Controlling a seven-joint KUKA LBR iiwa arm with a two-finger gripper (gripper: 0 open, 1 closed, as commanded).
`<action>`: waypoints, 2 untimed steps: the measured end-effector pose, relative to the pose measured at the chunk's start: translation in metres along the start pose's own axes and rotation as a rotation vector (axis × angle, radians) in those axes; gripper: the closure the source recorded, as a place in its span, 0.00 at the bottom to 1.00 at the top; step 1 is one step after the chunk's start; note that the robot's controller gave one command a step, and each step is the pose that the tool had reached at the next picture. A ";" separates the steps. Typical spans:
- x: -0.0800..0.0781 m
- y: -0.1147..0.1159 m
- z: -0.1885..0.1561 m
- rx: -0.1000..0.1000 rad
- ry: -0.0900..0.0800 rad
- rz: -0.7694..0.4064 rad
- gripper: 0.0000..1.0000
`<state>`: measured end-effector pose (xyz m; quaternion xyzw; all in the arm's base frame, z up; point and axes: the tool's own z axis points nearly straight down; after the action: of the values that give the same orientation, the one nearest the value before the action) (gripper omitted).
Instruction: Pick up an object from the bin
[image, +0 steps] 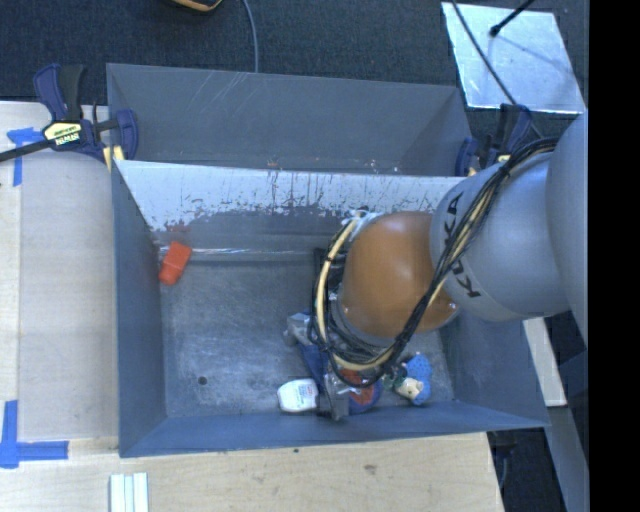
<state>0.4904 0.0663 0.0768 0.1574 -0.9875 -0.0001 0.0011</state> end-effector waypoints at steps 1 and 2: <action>-0.001 0.002 -0.002 -0.002 -0.004 -0.001 1.00; -0.004 -0.022 -0.046 -0.002 -0.009 0.019 1.00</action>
Offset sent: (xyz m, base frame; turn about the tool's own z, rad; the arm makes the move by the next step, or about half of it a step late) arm 0.0000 0.0000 0.0000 0.0000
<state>0.5016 0.0464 0.1224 0.1481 -0.9890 -0.0019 -0.0030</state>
